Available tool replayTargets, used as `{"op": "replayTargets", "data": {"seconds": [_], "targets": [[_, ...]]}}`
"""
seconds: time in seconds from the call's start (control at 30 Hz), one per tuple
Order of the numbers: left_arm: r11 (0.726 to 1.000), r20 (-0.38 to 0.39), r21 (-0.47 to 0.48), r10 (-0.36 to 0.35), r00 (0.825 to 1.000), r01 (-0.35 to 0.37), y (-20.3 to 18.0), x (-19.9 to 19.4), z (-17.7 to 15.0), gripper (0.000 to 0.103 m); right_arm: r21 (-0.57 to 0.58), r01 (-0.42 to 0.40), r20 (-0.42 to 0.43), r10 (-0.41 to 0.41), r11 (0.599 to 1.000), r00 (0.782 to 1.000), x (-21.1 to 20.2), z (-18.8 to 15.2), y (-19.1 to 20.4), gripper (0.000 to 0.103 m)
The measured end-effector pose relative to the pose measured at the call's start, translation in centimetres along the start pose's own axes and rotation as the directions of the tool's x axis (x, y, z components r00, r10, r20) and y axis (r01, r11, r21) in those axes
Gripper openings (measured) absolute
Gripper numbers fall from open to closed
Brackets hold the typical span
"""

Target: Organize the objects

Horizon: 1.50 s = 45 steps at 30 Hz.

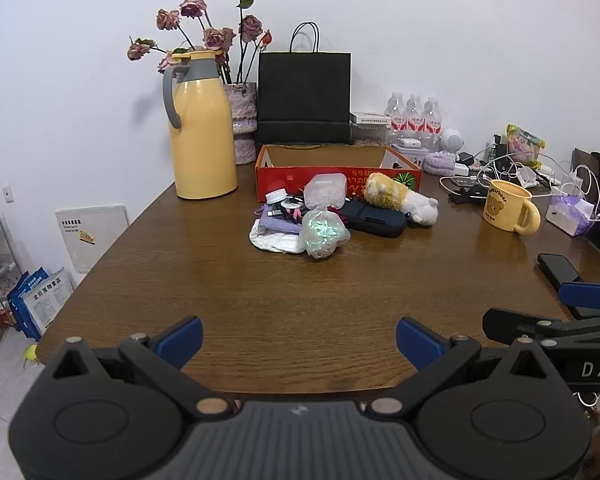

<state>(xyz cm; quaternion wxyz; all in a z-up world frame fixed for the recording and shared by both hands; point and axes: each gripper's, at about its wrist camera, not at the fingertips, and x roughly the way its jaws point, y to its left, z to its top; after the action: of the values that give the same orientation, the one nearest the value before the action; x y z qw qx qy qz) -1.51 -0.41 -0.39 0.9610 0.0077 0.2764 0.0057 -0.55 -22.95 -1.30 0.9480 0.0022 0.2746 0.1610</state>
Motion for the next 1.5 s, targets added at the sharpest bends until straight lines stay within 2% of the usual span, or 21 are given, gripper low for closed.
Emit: {"op": "replayTargets", "data": {"seconds": [1.0,1.5], "targets": [[1.000,-0.002,0.014,0.016,1.000,-0.016,-0.2,0.1,-0.5,0.103,-0.001,0.008,0.001,-0.008,1.000,1.000,0.1,-0.2,0.2,0.103],[1.000,-0.043,0.016,0.010,0.999,-0.009,-0.1,1.6,-0.9,0.103,0.005,-0.004,-0.003,0.004,1.000,1.000,1.0,-0.9,-0.3,0.103]]}}
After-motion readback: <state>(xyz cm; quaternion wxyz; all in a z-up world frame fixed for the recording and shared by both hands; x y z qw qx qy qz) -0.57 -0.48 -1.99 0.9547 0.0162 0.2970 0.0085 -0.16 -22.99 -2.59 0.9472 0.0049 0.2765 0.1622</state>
